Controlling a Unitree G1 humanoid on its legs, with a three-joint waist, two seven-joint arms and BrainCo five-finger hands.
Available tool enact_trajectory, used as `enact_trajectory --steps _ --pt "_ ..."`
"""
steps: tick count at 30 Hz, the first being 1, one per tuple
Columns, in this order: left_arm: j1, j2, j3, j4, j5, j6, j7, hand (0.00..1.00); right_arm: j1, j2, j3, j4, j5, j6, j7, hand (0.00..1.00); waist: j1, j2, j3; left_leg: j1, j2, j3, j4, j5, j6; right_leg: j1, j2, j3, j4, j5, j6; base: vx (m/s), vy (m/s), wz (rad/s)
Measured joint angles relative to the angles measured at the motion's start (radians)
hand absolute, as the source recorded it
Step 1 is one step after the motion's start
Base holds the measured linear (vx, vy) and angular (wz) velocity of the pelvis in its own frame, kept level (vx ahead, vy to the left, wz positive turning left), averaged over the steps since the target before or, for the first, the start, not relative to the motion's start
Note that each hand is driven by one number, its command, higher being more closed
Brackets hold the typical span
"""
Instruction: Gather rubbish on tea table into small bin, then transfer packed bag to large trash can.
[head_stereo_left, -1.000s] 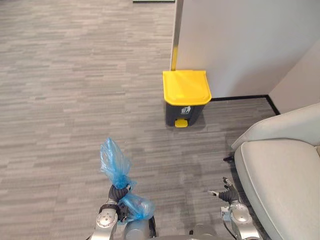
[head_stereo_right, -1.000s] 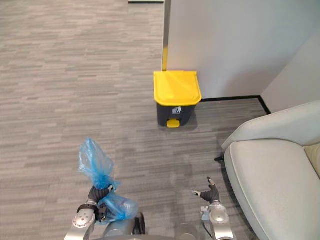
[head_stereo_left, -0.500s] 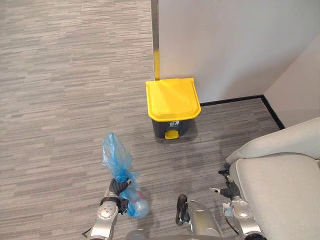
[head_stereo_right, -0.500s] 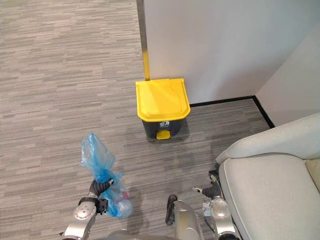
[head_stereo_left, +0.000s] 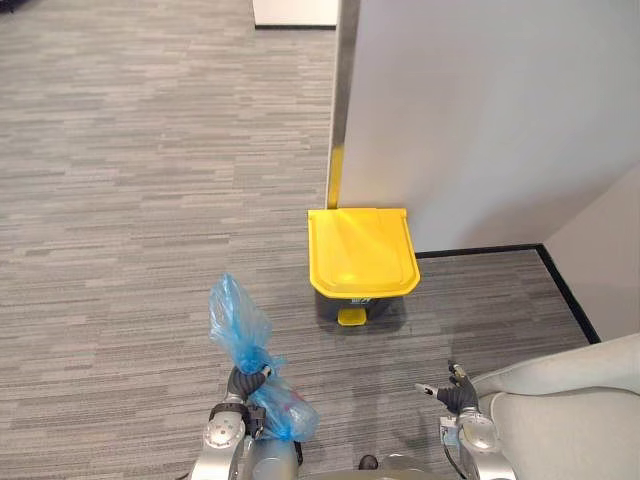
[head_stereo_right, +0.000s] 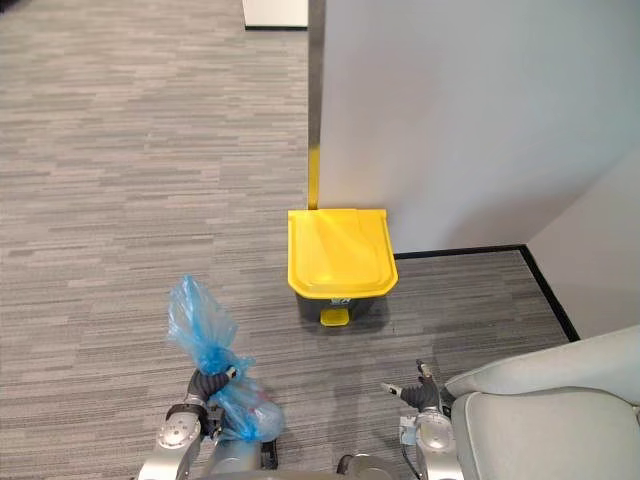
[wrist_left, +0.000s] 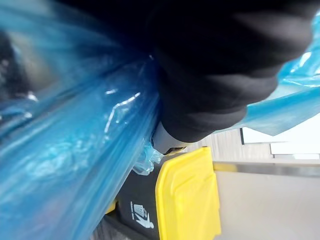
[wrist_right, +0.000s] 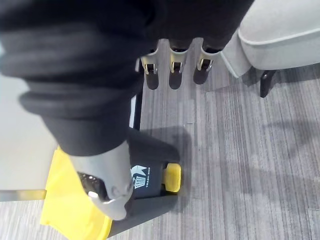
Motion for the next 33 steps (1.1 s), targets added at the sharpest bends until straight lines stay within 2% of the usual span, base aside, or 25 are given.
enact_trajectory --steps 3,4,5,7,9,12,13,15,16,17,20,21,24,33 --pt "0.004 0.016 0.000 0.002 0.000 0.002 0.004 1.00 -0.033 0.001 0.003 0.000 -0.001 -0.002 0.000 0.00 0.002 0.004 -0.001 0.042 -0.027 0.033 0.000 -0.022 0.018 0.013 -0.029 0.041 0.017 -0.004 0.011 0.15 0.098 -0.31" --pt "0.007 0.029 0.000 0.002 0.000 0.000 0.004 1.00 -0.043 -0.001 0.007 0.006 -0.002 -0.003 0.001 0.00 0.010 0.007 -0.003 0.064 -0.030 0.045 -0.014 -0.061 0.014 -0.008 -0.042 0.070 0.065 -0.022 0.040 0.09 0.087 -0.51" --pt "0.006 0.031 0.000 0.006 0.000 0.001 0.004 1.00 -0.053 0.000 0.008 0.018 -0.002 -0.003 0.001 0.00 0.015 0.003 -0.002 0.072 -0.036 0.054 -0.018 -0.071 0.012 -0.027 -0.051 0.082 0.105 -0.035 0.061 0.06 0.067 -0.60" --pt "0.005 0.027 -0.010 0.039 0.000 0.001 0.004 1.00 -0.065 -0.007 0.014 0.050 -0.003 0.000 0.002 0.00 0.014 0.005 -0.005 0.112 -0.053 0.079 -0.055 -0.083 0.010 -0.112 -0.076 0.106 0.293 -0.044 0.079 0.04 0.079 -0.31" --pt "0.020 0.030 -0.020 0.050 -0.001 0.001 0.003 1.00 -0.056 -0.006 0.025 0.082 -0.011 0.001 0.004 0.00 -0.007 -0.003 -0.010 0.163 -0.076 0.083 -0.103 -0.080 0.020 -0.172 -0.109 0.104 0.445 -0.025 0.099 0.12 0.086 -0.03" --pt "0.016 0.030 -0.019 0.057 -0.002 0.002 0.003 1.00 -0.054 -0.006 0.027 0.089 -0.013 0.012 0.005 0.00 -0.017 -0.001 -0.013 0.195 -0.068 0.081 -0.128 -0.086 0.034 -0.220 -0.103 0.091 0.460 -0.070 0.053 0.12 -0.005 0.00" --pt "0.014 0.031 -0.019 0.058 -0.002 0.002 0.004 1.00 -0.063 -0.007 0.029 0.088 -0.013 0.013 0.005 0.00 -0.033 0.007 -0.011 0.199 -0.047 0.075 -0.124 -0.086 0.028 -0.270 -0.082 0.065 0.450 -0.084 0.049 0.16 -0.072 0.16" --pt "0.008 0.034 -0.019 0.068 -0.002 0.002 0.004 1.00 -0.061 -0.010 0.029 0.089 -0.013 0.015 0.004 0.00 -0.036 0.010 -0.008 0.211 -0.023 0.069 -0.109 -0.087 0.009 -0.309 -0.053 0.058 0.385 -0.071 0.033 0.15 -0.097 0.17" --pt "0.008 0.045 -0.018 0.074 -0.003 0.002 0.004 1.00 -0.055 -0.009 0.030 0.090 -0.013 0.018 0.004 0.00 -0.035 0.002 -0.011 0.219 -0.025 0.063 -0.099 -0.094 -0.005 -0.310 -0.037 0.057 0.283 -0.007 0.012 0.22 -0.139 0.30" --pt "-0.002 0.038 -0.018 0.095 -0.003 0.004 0.004 1.00 -0.048 -0.020 0.028 0.101 -0.014 0.020 0.003 0.00 -0.035 -0.003 -0.018 0.226 -0.035 0.024 -0.074 -0.118 -0.035 -0.295 -0.028 0.070 0.212 0.128 -0.010 0.27 -0.172 0.27" --pt "-0.006 0.006 -0.018 0.099 -0.003 -0.001 0.003 1.00 -0.055 -0.045 0.026 0.113 -0.013 0.021 0.002 0.00 -0.033 0.041 -0.036 0.232 0.009 -0.014 -0.085 -0.124 -0.046 -0.258 0.011 0.048 0.154 0.133 -0.022 0.18 -0.148 0.05" --pt "-0.009 0.000 -0.017 0.099 -0.002 -0.001 0.003 1.00 -0.059 -0.046 0.020 0.113 -0.013 0.021 0.001 0.00 -0.034 0.046 -0.039 0.236 0.014 -0.025 -0.107 -0.120 -0.052 -0.254 0.021 0.042 0.137 0.134 -0.024 0.11 -0.140 0.05" --pt "-0.025 -0.007 -0.018 0.100 -0.003 -0.001 0.003 1.00 -0.045 -0.046 0.018 0.116 -0.012 0.021 0.002 0.00 -0.032 0.045 -0.039 0.249 0.020 -0.044 -0.137 -0.107 -0.073 -0.230 0.030 0.023 0.112 0.136 -0.027 0.01 -0.056 0.17" --pt "-0.027 0.012 -0.009 0.162 -0.003 0.001 0.003 1.00 -0.030 -0.046 0.017 0.131 -0.010 0.021 0.002 0.00 -0.036 0.047 -0.043 0.250 0.005 -0.084 -0.179 -0.098 -0.078 -0.186 0.028 -0.009 0.016 0.161 -0.016 0.03 0.021 0.13"
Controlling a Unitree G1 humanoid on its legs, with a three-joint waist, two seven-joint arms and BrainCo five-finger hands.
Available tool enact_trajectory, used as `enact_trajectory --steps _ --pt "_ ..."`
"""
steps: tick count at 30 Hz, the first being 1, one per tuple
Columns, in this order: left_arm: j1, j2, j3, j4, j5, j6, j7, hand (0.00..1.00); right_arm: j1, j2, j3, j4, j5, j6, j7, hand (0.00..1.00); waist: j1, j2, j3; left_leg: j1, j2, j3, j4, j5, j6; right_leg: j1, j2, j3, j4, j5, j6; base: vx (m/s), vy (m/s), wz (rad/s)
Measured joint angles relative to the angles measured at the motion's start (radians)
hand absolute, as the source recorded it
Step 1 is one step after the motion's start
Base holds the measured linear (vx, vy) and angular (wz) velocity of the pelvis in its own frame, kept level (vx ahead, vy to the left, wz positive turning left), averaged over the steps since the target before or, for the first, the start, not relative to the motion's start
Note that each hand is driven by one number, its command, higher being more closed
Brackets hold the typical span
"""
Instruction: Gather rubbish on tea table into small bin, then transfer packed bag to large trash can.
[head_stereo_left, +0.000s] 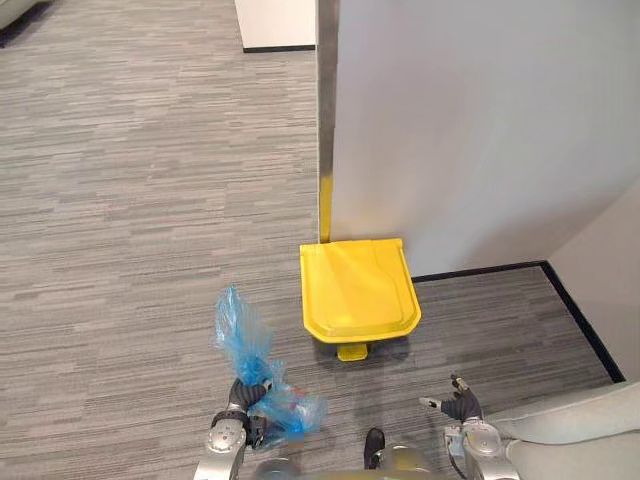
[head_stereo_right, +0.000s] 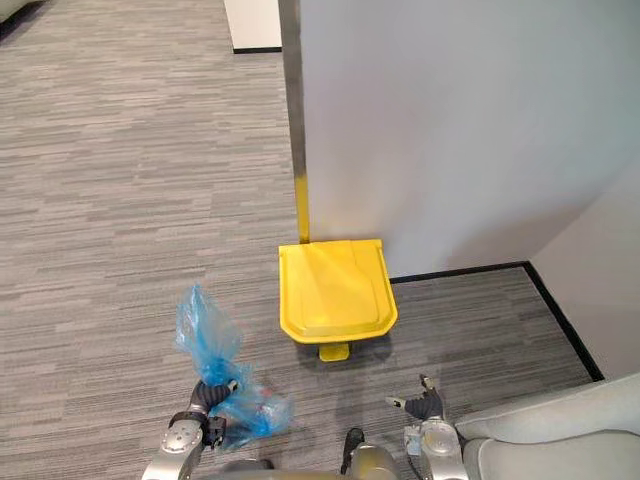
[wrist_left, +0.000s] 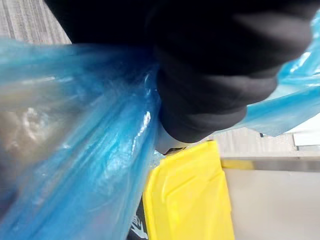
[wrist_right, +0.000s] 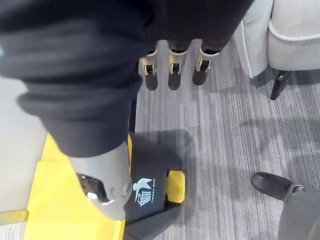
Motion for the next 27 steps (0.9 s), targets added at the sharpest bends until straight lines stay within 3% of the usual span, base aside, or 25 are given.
enact_trajectory --steps 6,11,17,24,27 --pt "-0.005 0.025 -0.002 0.000 0.000 0.001 -0.002 1.00 -0.002 -0.001 -0.002 0.011 0.008 -0.002 0.000 0.00 -0.001 0.007 0.002 -0.006 -0.001 -0.045 0.001 0.008 -0.012 0.052 0.001 -0.055 -0.055 0.000 0.000 0.08 0.004 0.25" --pt "-0.011 0.030 -0.038 -0.005 -0.003 0.001 -0.002 1.00 -0.013 -0.003 -0.039 0.034 0.011 -0.006 0.000 0.00 0.000 0.005 0.001 -0.032 -0.030 -0.055 0.001 0.072 -0.025 0.089 -0.041 -0.111 -0.096 0.005 0.004 0.03 0.001 0.39" --pt "-0.022 0.031 -0.060 -0.009 -0.019 0.000 -0.002 1.00 -0.033 -0.007 -0.041 0.045 0.021 -0.007 -0.001 0.00 0.001 -0.001 0.002 -0.049 -0.031 -0.003 -0.014 0.111 -0.009 0.103 -0.046 -0.153 -0.139 0.036 -0.003 -0.03 0.006 0.21" --pt "0.001 0.043 -0.068 -0.006 -0.019 0.000 -0.003 1.00 -0.054 -0.006 -0.045 0.065 0.020 -0.011 -0.001 0.00 -0.002 -0.002 0.003 -0.018 -0.030 0.024 -0.133 0.131 0.005 0.104 -0.025 -0.129 -0.223 0.114 0.003 -0.12 0.027 -0.10" --pt "0.016 0.053 -0.068 -0.005 -0.019 0.001 -0.002 1.00 -0.036 0.003 -0.045 0.065 0.020 -0.010 0.000 0.00 0.001 -0.016 0.004 -0.019 -0.032 0.048 -0.142 0.127 0.022 0.101 -0.024 -0.101 -0.242 0.124 0.010 -0.17 0.025 -0.15"
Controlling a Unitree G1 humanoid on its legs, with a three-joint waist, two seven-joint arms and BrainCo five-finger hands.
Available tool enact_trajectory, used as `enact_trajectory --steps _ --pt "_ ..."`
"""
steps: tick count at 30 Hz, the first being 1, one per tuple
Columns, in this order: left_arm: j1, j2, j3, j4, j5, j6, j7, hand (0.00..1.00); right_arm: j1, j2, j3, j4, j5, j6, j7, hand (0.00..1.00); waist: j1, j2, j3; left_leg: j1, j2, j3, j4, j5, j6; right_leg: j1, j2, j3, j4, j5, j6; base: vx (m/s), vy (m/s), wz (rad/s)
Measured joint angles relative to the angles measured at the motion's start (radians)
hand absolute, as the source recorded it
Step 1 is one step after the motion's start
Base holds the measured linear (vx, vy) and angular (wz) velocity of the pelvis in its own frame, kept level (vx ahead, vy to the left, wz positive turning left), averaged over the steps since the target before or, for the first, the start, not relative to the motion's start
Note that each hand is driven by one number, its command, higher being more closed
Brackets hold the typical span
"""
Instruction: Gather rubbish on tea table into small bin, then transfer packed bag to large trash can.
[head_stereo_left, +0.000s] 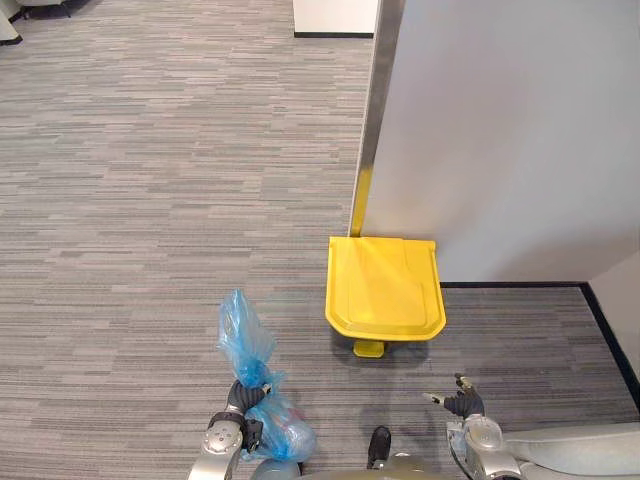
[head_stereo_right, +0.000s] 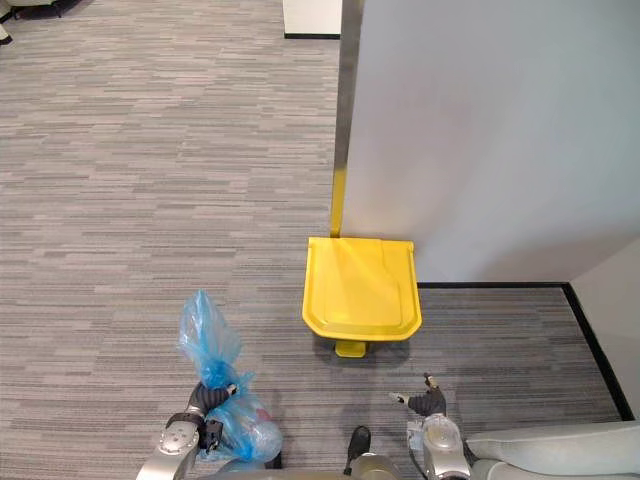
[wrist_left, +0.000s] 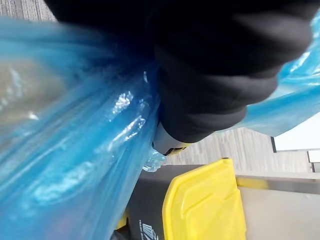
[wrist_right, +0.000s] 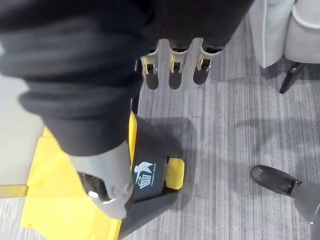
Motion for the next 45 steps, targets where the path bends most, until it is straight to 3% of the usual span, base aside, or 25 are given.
enact_trajectory --steps 8,10,11,15,17,18,19,20,22,24,25,26,28,30,33,36,41,44,45 --pt "0.012 -0.002 0.018 0.002 0.000 0.000 0.003 1.00 0.012 -0.004 0.002 -0.001 -0.001 0.008 0.000 0.00 -0.001 0.000 0.000 -0.004 0.001 0.048 0.005 -0.012 0.004 -0.021 0.014 0.085 -0.016 -0.003 0.005 -0.05 0.006 -0.21" --pt "0.012 -0.004 0.027 0.002 0.000 0.000 0.003 1.00 0.012 -0.006 0.002 -0.002 -0.002 0.009 0.000 0.00 0.001 -0.001 -0.001 -0.008 0.001 0.053 0.028 -0.036 0.003 -0.030 0.014 0.103 -0.004 -0.005 0.008 0.07 0.028 -0.20" --pt "0.012 -0.006 0.032 0.002 0.000 0.000 0.003 1.00 0.008 -0.007 0.002 -0.002 -0.002 0.009 0.000 0.00 -0.001 0.002 -0.001 -0.024 0.001 0.054 0.061 -0.060 0.005 -0.051 0.009 0.109 0.034 -0.021 0.028 0.08 0.054 -0.11" --pt "0.013 -0.007 0.029 0.002 0.000 0.001 0.000 1.00 0.015 -0.018 0.001 -0.002 -0.001 0.010 0.000 0.00 -0.005 0.001 -0.001 -0.044 -0.001 0.034 0.205 -0.158 0.027 -0.143 -0.050 0.111 0.351 -0.168 0.084 0.16 0.097 0.12" --pt "0.005 -0.003 0.029 0.000 -0.001 0.000 0.000 1.00 0.009 -0.024 0.001 -0.003 -0.001 0.010 0.000 0.00 -0.025 0.006 0.026 0.012 -0.015 -0.004 0.235 -0.201 0.053 -0.258 -0.097 0.127 0.687 -0.198 0.140 0.18 0.098 0.46" --pt "0.004 0.002 0.029 -0.001 -0.001 0.001 0.000 1.00 0.009 -0.022 0.002 -0.003 0.000 0.011 0.000 0.00 -0.028 0.013 0.035 0.028 -0.012 -0.006 0.247 -0.214 0.065 -0.281 -0.090 0.146 0.709 -0.229 0.133 0.23 0.046 0.38" --pt "-0.001 0.005 0.028 -0.001 -0.001 0.001 0.001 1.00 0.008 -0.021 0.002 -0.007 0.000 0.010 0.001 0.00 -0.022 0.011 0.043 0.054 0.003 -0.009 0.290 -0.267 0.071 -0.326 -0.055 0.166 0.685 -0.259 0.101 0.25 0.021 0.16" --pt "-0.002 0.010 0.030 -0.001 -0.001 0.002 0.003 1.00 0.007 -0.021 0.001 -0.010 0.001 0.010 0.001 0.00 -0.021 0.007 0.047 0.066 0.005 -0.010 0.304 -0.283 0.069 -0.343 -0.045 0.167 0.655 -0.257 0.099 0.33 -0.004 0.19" --pt "-0.029 0.027 0.029 -0.001 -0.002 0.002 0.017 1.00 0.007 -0.022 -0.001 -0.048 0.028 0.011 -0.003 0.00 -0.025 -0.013 0.076 0.099 0.001 -0.014 0.352 -0.339 0.060 -0.387 -0.009 0.149 0.382 -0.158 0.088 0.32 -0.048 0.23" --pt "-0.058 0.029 0.038 -0.005 -0.002 0.002 0.022 1.00 0.009 -0.022 -0.004 -0.068 0.042 0.012 -0.003 0.00 -0.023 -0.024 0.100 0.123 -0.004 -0.015 0.365 -0.365 0.030 -0.374 0.005 0.112 0.298 -0.138 0.058 0.36 -0.090 0.15" --pt "-0.078 0.018 0.039 -0.006 -0.002 0.003 0.026 1.00 0.010 -0.025 -0.019 -0.079 0.044 0.013 -0.003 0.00 -0.020 -0.018 0.107 0.135 0.010 -0.021 0.368 -0.378 0.010 -0.359 0.016 0.119 0.284 -0.100 0.014 0.45 -0.080 0.03" --pt "-0.099 0.014 0.035 -0.016 -0.001 0.002 0.024 1.00 -0.001 -0.021 -0.047 -0.097 0.060 0.013 -0.004 0.00 -0.020 0.008 0.124 0.138 0.026 -0.025 0.366 -0.375 0.005 -0.359 0.030 0.112 0.305 -0.117 0.016 0.44 -0.059 0.08" --pt "-0.116 0.014 0.035 -0.043 -0.001 0.002 0.025 1.00 0.018 -0.011 -0.098 -0.150 0.079 0.010 -0.020 0.00 -0.025 0.014 0.138 0.168 0.028 -0.031 0.355 -0.353 -0.018 -0.389 0.014 0.110 0.429 -0.164 -0.013 0.33 -0.067 0.15" --pt "-0.132 0.012 0.027 -0.057 -0.002 0.000 0.022 1.00 0.067 -0.019 -0.161 -0.194 0.111 0.007 -0.022 0.00 -0.027 0.010 0.135 0.230 0.028 -0.047 0.374 -0.339 -0.032 -0.396 -0.015 0.105 0.613 -0.295 -0.040 0.32 -0.098 0.20" --pt "-0.154 -0.006 0.029 -0.082 -0.002 -0.001 0.021 1.00 0.053 -0.020 -0.198 -0.207 0.155 0.012 -0.019 0.00 -0.032 0.015 0.137 0.197 0.047 -0.061 0.419 -0.323 -0.058 -0.405 -0.017 0.080 0.626 -0.321 -0.044 0.25 -0.103 0.05" --pt "-0.148 -0.033 0.029 -0.104 -0.021 -0.001 0.020 1.00 0.058 -0.001 -0.208 -0.232 0.199 0.011 -0.018 0.00 -0.052 0.020 0.132 0.192 0.070 -0.057 0.431 -0.299 -0.058 -0.378 -0.001 0.064 0.589 -0.317 -0.049 0.10 -0.064 0.04" --pt "-0.127 -0.029 0.031 -0.105 -0.021 -0.001 0.018 1.00 0.059 0.019 -0.251 -0.172 0.225 0.008 -0.020 0.00 -0.055 0.015 0.099 0.207 0.060 -0.054 0.314 -0.301 -0.058 -0.395 -0.005 0.051 0.548 -0.282 -0.043 -0.02 -0.033 0.09" --pt "-0.081 -0.024 0.036 -0.106 -0.021 -0.001 0.018 1.00 0.054 0.018 -0.252 -0.153 0.226 0.008 -0.022 0.00 -0.055 0.018 0.081 0.197 0.051 -0.048 0.258 -0.321 -0.052 -0.421 -0.003 0.052 0.511 -0.243 -0.030 -0.11 -0.028 0.00" --pt "-0.065 -0.025 0.035 -0.107 -0.021 -0.001 0.018 1.00 0.055 0.017 -0.258 -0.158 0.225 0.008 -0.025 0.00 -0.056 0.027 0.075 0.188 0.055 -0.042 0.246 -0.363 -0.039 -0.437 0.007 0.049 0.506 -0.226 -0.037 -0.21 -0.033 -0.19"
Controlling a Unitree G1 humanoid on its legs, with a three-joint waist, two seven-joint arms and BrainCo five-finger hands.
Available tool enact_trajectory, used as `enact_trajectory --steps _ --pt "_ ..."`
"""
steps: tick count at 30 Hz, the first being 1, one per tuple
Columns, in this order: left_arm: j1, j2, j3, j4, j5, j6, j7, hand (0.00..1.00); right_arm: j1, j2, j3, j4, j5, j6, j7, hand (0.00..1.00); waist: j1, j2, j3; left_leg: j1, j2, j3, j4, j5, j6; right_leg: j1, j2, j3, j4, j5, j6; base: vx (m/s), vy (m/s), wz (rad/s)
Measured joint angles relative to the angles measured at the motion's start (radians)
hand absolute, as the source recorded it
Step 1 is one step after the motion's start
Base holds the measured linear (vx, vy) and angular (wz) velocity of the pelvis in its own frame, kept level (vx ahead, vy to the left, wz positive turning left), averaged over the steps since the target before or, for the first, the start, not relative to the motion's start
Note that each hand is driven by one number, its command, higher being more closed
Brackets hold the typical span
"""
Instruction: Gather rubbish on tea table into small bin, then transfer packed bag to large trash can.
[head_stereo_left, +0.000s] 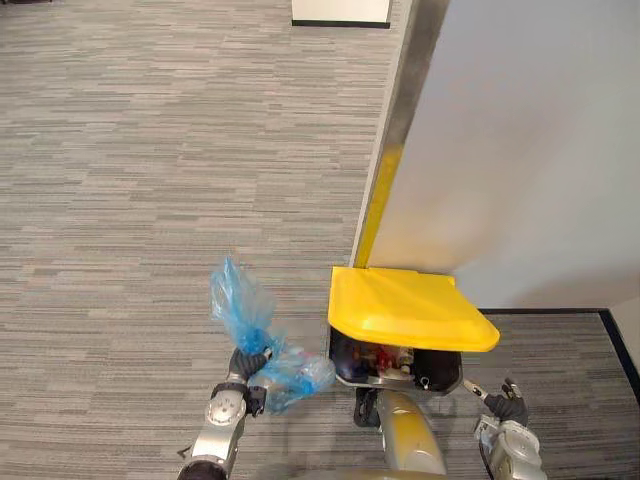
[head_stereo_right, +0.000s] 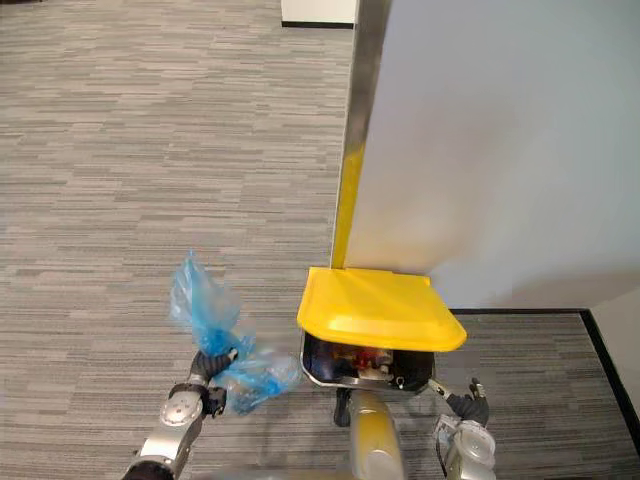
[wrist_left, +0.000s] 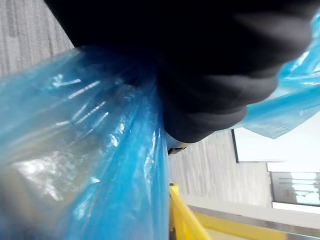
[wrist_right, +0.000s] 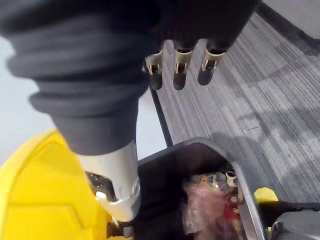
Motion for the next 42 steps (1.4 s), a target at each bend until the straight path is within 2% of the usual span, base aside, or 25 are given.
enact_trajectory --steps 1,3,5,8,11,14,16,22,26,30,34,40,42 --pt "0.017 0.008 0.002 0.001 0.000 0.003 0.001 1.00 -0.002 0.008 0.000 -0.001 0.000 0.000 -0.013 0.00 0.016 -0.018 -0.003 -0.004 -0.002 0.009 0.009 -0.024 -0.002 -0.020 0.002 0.016 0.010 0.011 -0.011 -0.22 -0.047 -0.26" --pt "0.059 0.012 0.000 0.001 0.001 0.004 0.002 1.00 0.013 0.022 -0.004 -0.031 0.000 -0.007 -0.030 0.00 0.006 -0.027 -0.021 -0.017 -0.003 0.015 0.016 -0.033 0.013 -0.021 0.007 0.023 -0.010 0.031 -0.006 -0.18 -0.061 -0.16" --pt "0.081 0.009 0.001 -0.003 0.001 0.004 0.005 1.00 0.051 0.027 -0.014 -0.068 0.002 -0.022 -0.051 0.00 0.006 -0.026 -0.028 -0.021 -0.003 0.013 0.016 -0.033 0.013 -0.020 0.012 0.026 -0.024 0.043 -0.017 -0.15 -0.057 -0.02" --pt "0.082 0.014 0.003 -0.006 0.001 0.004 0.006 1.00 0.070 0.024 -0.021 -0.068 0.012 -0.024 -0.060 0.00 0.003 -0.012 -0.028 -0.030 0.005 -0.008 0.014 -0.032 0.011 -0.022 0.021 0.014 -0.029 0.041 -0.015 -0.08 -0.057 0.04" --pt "0.062 0.013 0.002 -0.006 0.001 0.004 0.003 1.00 0.059 0.029 -0.009 -0.027 0.039 -0.023 -0.037 0.00 0.002 -0.008 -0.029 -0.038 0.017 -0.027 -0.007 -0.018 -0.013 -0.029 0.025 -0.007 -0.028 0.029 -0.005 -0.03 -0.067 0.18" --pt "0.049 0.014 0.001 -0.001 0.001 0.003 0.001 1.00 0.025 0.028 0.045 0.031 0.040 -0.021 -0.007 0.00 0.002 -0.007 -0.028 -0.050 0.026 -0.046 -0.021 -0.001 -0.024 -0.033 0.021 -0.030 -0.025 0.020 -0.004 -0.01 -0.044 0.22" --pt "0.026 0.014 -0.001 0.018 0.001 0.001 0.000 1.00 -0.025 0.028 0.128 0.082 0.038 -0.020 0.022 0.00 0.003 -0.001 -0.025 -0.076 0.034 -0.073 -0.021 0.005 -0.031 -0.039 0.018 -0.050 -0.037 0.021 -0.004 -0.03 -0.047 0.27" --pt "-0.045 0.013 -0.007 0.029 0.000 -0.008 0.000 1.00 -0.191 0.004 0.285 0.119 0.026 -0.020 0.029 0.00 0.010 0.032 0.014 -0.178 0.049 -0.133 0.013 0.032 -0.053 -0.071 -0.009 -0.110 -0.053 0.021 -0.004 -0.03 -0.029 0.33" --pt "-0.066 0.013 -0.007 0.028 0.000 -0.015 0.001 1.00 -0.294 -0.012 0.363 0.109 -0.003 -0.022 0.026 0.00 0.018 0.030 0.052 -0.242 0.055 -0.155 0.067 0.032 -0.053 -0.085 -0.028 -0.142 -0.053 0.021 -0.005 -0.04 -0.022 0.30" --pt "-0.086 0.024 -0.006 0.005 -0.003 -0.024 0.008 1.00 -0.386 -0.055 0.435 0.041 -0.021 -0.024 0.021 0.00 0.059 0.028 0.104 -0.287 0.055 -0.169 0.100 0.030 -0.053 -0.098 -0.033 -0.152 -0.065 0.032 0.009 -0.08 -0.038 0.12" --pt "-0.086 0.061 -0.007 -0.040 -0.031 -0.028 0.024 1.00 -0.526 -0.131 0.469 0.025 -0.085 -0.026 0.003 0.00 0.063 0.023 0.143 -0.323 0.059 -0.184 0.116 0.026 -0.046 -0.106 -0.031 -0.161 -0.087 0.048 0.028 -0.06 -0.042 0.09" --pt "-0.112 0.078 -0.033 -0.077 -0.060 -0.046 0.022 1.00 -0.604 -0.283 0.508 -0.038 -0.128 -0.019 -0.001 0.00 0.064 0.019 0.161 -0.354 0.071 -0.207 0.125 0.025 -0.047 -0.119 -0.026 -0.179 -0.087 0.047 0.028 -0.01 -0.028 0.08" --pt "-0.113 0.083 -0.051 -0.105 -0.061 -0.048 0.020 1.00 -0.639 -0.309 0.513 -0.047 -0.129 -0.019 -0.001 0.00 0.061 0.019 0.170 -0.362 0.074 -0.207 0.135 0.026 -0.047 -0.123 -0.022 -0.179 -0.088 0.046 0.029 0.00 -0.006 -0.03"
